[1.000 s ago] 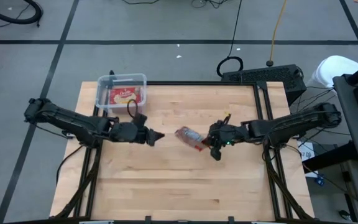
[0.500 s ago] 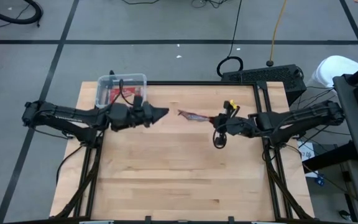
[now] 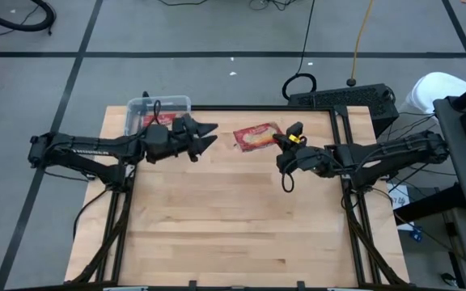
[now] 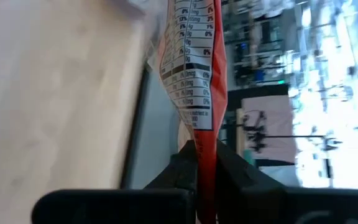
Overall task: Sort popcorn bags into baskets
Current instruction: Put the popcorn pack into the transparent bin
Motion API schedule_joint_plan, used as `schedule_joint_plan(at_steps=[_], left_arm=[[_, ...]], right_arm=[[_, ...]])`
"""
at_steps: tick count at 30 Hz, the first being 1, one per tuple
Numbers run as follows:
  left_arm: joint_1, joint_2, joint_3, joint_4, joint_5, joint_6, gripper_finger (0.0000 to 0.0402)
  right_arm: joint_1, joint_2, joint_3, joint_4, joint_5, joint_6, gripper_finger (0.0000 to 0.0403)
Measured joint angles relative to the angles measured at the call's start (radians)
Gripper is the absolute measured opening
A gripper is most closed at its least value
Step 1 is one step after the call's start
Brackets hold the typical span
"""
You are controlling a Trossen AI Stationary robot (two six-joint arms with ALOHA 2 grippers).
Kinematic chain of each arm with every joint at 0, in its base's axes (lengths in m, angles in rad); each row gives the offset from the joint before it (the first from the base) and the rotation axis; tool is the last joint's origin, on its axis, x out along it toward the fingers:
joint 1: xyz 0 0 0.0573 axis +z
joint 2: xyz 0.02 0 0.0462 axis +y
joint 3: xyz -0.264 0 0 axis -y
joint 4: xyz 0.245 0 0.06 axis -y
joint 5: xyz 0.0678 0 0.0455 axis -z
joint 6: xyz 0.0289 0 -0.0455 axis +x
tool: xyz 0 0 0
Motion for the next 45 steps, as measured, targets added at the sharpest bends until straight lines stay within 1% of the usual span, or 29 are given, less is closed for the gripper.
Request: schedule_joint_plan(at_steps=[2,5,7,10,12,15,21,24,27,31,34,36,39,42,45], left_arm=[[0.010,0.012,0.000,0.000,0.008,-0.025,0.0273],[0.021,0.041,-0.001,-0.008,0.023,-0.057,0.0279],[0.022,0.072,-0.001,0.022,0.023,-0.068,0.0276],[0.022,0.109,-0.002,0.042,0.023,-0.069,0.0263],[0.022,0.133,-0.001,0.083,0.023,-0.069,0.0251],[0.022,0.155,-0.001,0.096,0.023,-0.069,0.0231],[0.035,0.206,-0.001,0.182,0.022,-0.066,0.0194],[0.044,0.217,-0.001,0.207,0.023,-0.066,0.0173],[0.045,0.229,-0.001,0.239,0.023,-0.057,0.0143],[0.046,0.229,-0.002,0.261,0.050,-0.010,0.0085],[0.046,0.230,-0.002,0.253,0.054,0.032,0.0040],[0.050,0.230,-0.002,0.255,0.054,0.047,0.0020],[0.058,0.230,-0.002,0.264,0.061,0.052,0.0021],[0.070,0.230,-0.002,0.288,0.067,0.062,0.0036],[0.091,0.224,-0.002,0.317,0.084,0.119,0.0035]], right_arm=[[-0.008,0.005,-0.006,0.074,0.014,-0.060,0.0012],[-0.015,0.007,-0.017,0.176,0.023,-0.150,0.0013],[-0.020,0.014,-0.018,0.233,0.015,-0.211,0.0013],[-0.025,0.025,-0.018,0.274,-0.005,-0.268,0.0013],[-0.025,0.025,-0.018,0.293,-0.006,-0.296,0.0013],[-0.026,0.024,-0.018,0.322,-0.012,-0.326,0.0013],[-0.026,0.029,-0.018,0.317,-0.083,-0.360,0.0013],[-0.025,0.040,-0.018,0.316,-0.090,-0.372,0.0013],[-0.026,0.052,-0.018,0.322,-0.089,-0.377,0.0013],[-0.027,0.074,-0.018,0.318,-0.108,-0.383,0.0015],[-0.028,0.089,-0.018,0.306,-0.113,-0.375,0.0030],[-0.032,0.091,-0.018,0.304,-0.131,-0.357,0.0050],[-0.036,0.090,-0.018,0.320,-0.146,-0.318,0.0085],[-0.041,0.076,-0.018,0.315,-0.166,-0.276,0.0121],[-0.044,0.056,-0.018,0.316,-0.168,-0.236,0.0155]])
